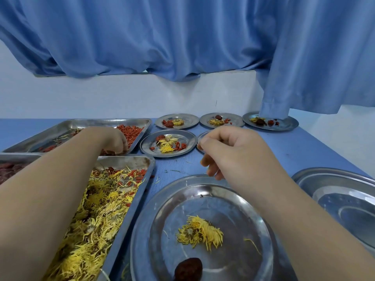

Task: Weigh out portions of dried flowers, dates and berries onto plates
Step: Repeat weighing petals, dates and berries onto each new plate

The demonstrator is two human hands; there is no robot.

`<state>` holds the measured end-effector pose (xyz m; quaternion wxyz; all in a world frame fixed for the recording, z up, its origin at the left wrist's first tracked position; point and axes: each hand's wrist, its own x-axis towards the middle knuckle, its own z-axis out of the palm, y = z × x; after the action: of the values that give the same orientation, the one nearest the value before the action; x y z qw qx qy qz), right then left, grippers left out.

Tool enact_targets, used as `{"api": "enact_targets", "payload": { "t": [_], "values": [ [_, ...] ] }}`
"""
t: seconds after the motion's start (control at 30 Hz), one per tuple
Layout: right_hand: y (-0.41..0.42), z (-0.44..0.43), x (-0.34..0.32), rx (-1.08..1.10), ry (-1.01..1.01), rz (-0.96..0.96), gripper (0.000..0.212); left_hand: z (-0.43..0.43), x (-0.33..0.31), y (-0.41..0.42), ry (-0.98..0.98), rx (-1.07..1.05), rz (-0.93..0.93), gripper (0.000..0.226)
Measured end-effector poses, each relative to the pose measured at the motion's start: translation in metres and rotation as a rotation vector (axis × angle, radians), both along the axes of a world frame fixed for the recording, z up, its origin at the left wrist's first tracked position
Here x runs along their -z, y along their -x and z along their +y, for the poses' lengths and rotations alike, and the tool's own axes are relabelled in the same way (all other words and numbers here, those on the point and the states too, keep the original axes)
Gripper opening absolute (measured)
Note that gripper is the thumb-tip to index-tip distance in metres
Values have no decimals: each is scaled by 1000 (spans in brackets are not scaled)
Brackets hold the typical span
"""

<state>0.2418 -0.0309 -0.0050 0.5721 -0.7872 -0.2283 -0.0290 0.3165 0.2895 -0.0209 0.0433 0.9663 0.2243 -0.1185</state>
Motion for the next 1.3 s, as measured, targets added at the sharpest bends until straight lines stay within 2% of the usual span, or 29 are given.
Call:
{"api": "enact_targets", "payload": {
  "t": [0.17, 0.27, 0.4, 0.6, 0.8, 0.9, 1.07, 1.3],
  "values": [
    [2, 3, 1, -14, 47, -49, 19, -1, 4, -7, -94, -15, -6, 35],
    [2, 3, 1, -20, 53, -73, 19, 3, 8, -9, -115, -18, -32, 25],
    [1, 0, 0, -9, 52, -87, 20, 6, 18, -11, -212, 58, -95, 26],
    [2, 1, 1, -23, 55, -117, 21, 10, 14, -8, -174, 78, -52, 36],
    [2, 1, -2, -14, 54, -132, 20, 13, 17, -9, -161, 86, -128, 21],
    [3, 0, -3, -10, 41, -135, 18, 16, 11, -7, -106, 55, -213, 19],
    [5, 1, -5, -26, 35, -135, 19, 23, -4, -2, 143, 22, -389, 23],
    [6, -1, -7, -20, 44, -182, 20, 30, 11, 8, 233, -7, -400, 19]
  ]
}}
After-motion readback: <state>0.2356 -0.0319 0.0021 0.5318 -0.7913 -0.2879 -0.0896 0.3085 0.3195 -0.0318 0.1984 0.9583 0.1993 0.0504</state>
